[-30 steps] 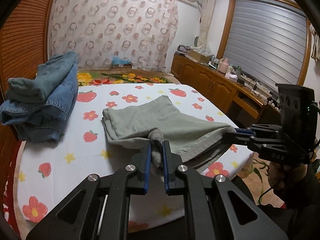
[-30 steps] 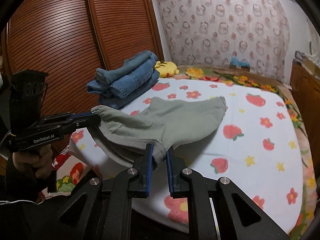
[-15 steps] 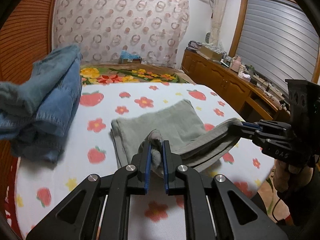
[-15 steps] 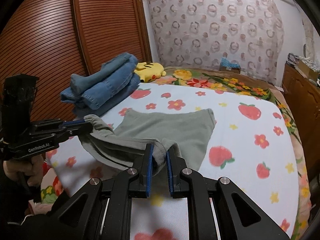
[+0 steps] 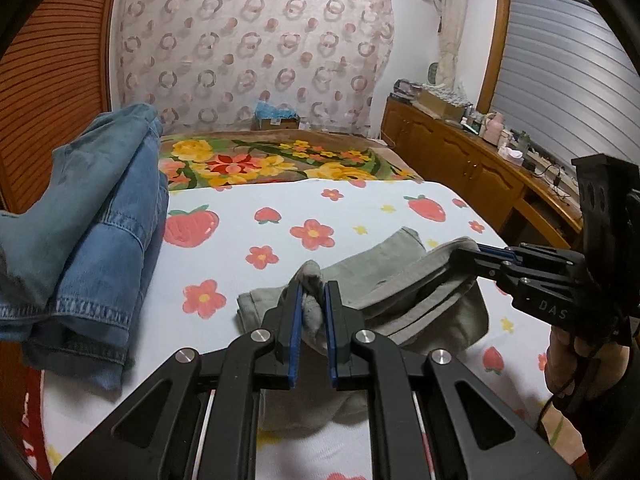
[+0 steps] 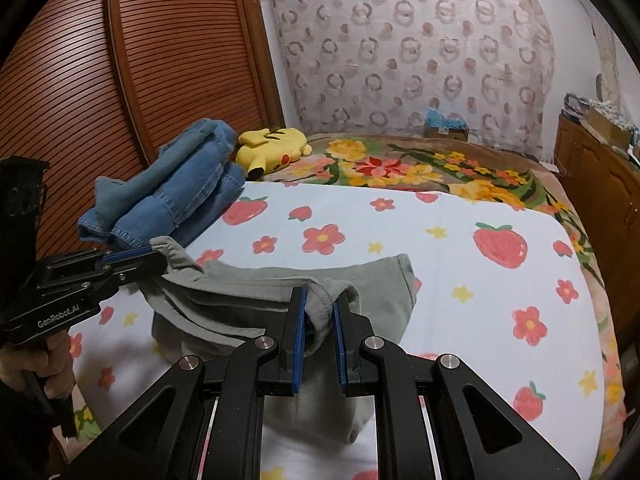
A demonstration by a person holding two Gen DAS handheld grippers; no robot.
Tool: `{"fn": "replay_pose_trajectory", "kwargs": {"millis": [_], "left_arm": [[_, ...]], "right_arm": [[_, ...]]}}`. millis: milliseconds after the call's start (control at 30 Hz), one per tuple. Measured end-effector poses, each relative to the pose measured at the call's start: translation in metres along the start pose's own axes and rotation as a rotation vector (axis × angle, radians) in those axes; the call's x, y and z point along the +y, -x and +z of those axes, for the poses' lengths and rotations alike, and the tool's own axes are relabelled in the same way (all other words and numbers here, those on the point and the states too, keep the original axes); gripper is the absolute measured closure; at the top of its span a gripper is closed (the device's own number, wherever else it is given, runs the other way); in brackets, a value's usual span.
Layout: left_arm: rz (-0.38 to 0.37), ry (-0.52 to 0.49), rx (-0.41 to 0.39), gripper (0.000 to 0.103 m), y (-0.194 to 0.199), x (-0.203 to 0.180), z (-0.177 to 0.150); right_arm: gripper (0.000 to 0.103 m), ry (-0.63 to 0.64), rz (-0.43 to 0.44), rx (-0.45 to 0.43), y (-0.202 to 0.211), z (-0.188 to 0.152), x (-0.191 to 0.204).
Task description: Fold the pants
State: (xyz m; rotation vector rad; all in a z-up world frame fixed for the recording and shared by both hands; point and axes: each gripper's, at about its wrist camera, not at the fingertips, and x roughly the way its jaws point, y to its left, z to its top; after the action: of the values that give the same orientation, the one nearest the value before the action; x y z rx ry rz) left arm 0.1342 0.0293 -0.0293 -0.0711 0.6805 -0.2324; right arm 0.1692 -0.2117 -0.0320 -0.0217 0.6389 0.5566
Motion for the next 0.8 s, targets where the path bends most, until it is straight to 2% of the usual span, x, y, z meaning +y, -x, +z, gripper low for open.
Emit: {"fn": "replay_pose_trajectory", "kwargs": {"millis": [100, 200, 300, 400, 433, 467, 700, 800], "left_arm": [[0.005, 0.002, 0.006, 0.091, -0.003, 0.001, 0.001], [0.019, 0.008, 0.018, 0.082, -0.006, 0.004, 0.000], [0.017, 0.005, 0.019, 0.069, -0.006, 0.005, -0.002], [0.010, 0.001, 0.010, 0.051, -0.001, 0.007, -0.006], [0.003, 0.004, 0.003, 0.051, 0.001, 0.007, -0.008], [-0.001, 0.005, 0.003, 0.051, 0.002, 0.007, -0.009], [0.018, -0.007, 0.044, 0.051, -0.004, 0.008, -0.026], [0.027, 0.001, 0.070, 0.051, -0.009, 0.012, -0.034]], "right_arm": [[0.090, -0.003, -0.001, 0.012, -0.008, 0.000, 0.000], [0.090, -0.011, 0.004, 0.005, -0.009, -0.001, 0.000], [0.090, -0.009, 0.007, -0.001, -0.004, -0.002, -0.001], [0.078, -0.009, -0.004, -0.012, 0.002, -0.004, -0.002], [0.069, -0.009, -0.013, -0.018, 0.004, -0.004, -0.002], [0.066, -0.007, -0.015, -0.024, 0.006, -0.004, -0.003], [0.065, 0.034, -0.013, 0.003, 0.011, -0.016, -0.003], [0.065, 0.051, -0.061, 0.029, 0.006, -0.025, -0.007]]}}
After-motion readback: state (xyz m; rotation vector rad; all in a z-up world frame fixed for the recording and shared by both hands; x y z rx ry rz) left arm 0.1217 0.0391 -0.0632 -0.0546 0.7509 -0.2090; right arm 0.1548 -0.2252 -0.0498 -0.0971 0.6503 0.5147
